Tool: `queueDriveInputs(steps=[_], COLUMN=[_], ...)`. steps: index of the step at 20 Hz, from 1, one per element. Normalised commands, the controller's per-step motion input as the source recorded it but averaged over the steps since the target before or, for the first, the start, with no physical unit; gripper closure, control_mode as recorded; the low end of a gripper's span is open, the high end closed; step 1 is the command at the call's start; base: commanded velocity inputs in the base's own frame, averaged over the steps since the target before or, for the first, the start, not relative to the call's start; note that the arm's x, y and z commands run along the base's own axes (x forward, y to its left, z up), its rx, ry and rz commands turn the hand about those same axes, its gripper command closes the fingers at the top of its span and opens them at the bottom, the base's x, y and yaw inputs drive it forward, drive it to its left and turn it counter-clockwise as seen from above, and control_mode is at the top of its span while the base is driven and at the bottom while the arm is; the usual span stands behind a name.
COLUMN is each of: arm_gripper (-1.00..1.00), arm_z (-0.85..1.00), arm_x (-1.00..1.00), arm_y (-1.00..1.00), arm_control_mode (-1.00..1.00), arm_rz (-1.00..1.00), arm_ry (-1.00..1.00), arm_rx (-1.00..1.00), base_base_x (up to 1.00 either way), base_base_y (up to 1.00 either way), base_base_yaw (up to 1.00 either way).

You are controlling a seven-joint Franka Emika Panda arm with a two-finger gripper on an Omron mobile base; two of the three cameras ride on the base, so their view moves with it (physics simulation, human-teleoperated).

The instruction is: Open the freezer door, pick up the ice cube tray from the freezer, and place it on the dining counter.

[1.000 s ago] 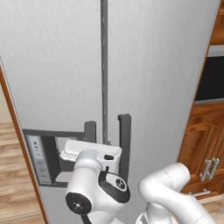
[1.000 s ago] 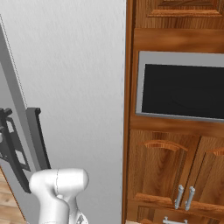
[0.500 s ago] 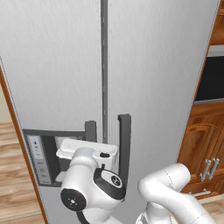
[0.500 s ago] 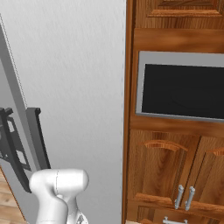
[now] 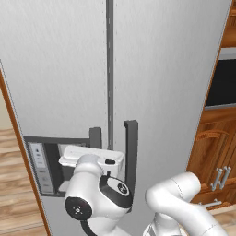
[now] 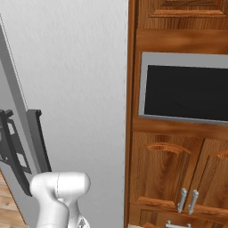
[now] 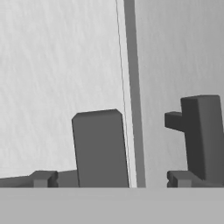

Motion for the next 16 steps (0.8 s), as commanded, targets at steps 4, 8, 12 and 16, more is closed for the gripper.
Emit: queueDriveInputs(steps=[4, 8, 12, 16], arm_gripper=[-1.0, -1.0, -1.0, -1.0], arm_z=[0.0, 0.0, 0.0, 0.0], arm_x=[0.09, 0.1, 0.11, 0.15], arm_y=[-0.04, -0.05, -0.02, 0.0], arm_control_mode=[-1.0, -1.0, -1.0, -1.0], arm_rz=[0.02, 0.02, 0.01, 0.0], arm_ry=[0.0, 0.01, 0.0, 0.0], arm_rx=[0.0, 0.0, 0.0, 0.0], base_base_x=[0.0, 0.0, 0.0, 0.0], base_base_y=[0.0, 0.0, 0.0, 0.0], base_base_yaw=[0.0, 0.0, 0.0, 0.0])
